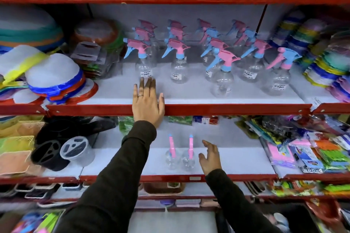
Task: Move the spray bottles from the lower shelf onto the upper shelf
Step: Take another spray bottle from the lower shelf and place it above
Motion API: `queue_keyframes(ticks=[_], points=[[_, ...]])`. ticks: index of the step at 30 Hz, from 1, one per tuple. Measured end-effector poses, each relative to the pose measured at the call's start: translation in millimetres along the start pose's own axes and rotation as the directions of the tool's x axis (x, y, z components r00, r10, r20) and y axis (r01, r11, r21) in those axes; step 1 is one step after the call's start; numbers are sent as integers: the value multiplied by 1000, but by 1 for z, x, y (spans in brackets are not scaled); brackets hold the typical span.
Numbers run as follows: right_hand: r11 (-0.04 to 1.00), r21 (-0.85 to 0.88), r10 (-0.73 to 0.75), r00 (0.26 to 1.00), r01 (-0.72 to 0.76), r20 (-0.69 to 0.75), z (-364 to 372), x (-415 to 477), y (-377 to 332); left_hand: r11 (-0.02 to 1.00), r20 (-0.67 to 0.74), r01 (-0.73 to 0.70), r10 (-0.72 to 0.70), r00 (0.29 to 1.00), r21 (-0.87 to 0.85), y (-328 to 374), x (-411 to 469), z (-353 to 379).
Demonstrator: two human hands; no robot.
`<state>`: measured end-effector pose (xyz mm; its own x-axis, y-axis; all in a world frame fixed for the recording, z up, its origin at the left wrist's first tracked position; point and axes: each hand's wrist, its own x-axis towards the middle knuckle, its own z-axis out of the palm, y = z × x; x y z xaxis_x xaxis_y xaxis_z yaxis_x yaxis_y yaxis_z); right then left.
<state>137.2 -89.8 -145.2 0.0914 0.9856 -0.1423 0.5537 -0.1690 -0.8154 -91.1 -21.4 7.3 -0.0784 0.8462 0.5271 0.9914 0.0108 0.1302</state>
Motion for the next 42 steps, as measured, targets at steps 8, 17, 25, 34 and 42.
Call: queue_keyframes(ticks=[8, 17, 25, 34, 42], points=[[979, -131, 184, 953, -156, 240, 45, 12, 12, 1000, -48, -8, 8, 999, -17, 0, 5, 4], [986, 16, 165, 986, -166, 26, 51, 9, 15, 1000, -38, -5, 6, 999, 21, -3, 6, 9], [992, 86, -78, 991, 88, -112, 10, -15, -12, 1000, -7, 9, -8, 1000, 30, 0, 5, 3], [924, 73, -355, 912, 376, -204, -36, -53, -78, 999, 54, 16, -17, 998, 31, 2, 3, -4], [822, 62, -518, 788, 567, -333, -69, -47, -156, 1000, 70, -5, 5, 998, 2, -2, 4, -4]])
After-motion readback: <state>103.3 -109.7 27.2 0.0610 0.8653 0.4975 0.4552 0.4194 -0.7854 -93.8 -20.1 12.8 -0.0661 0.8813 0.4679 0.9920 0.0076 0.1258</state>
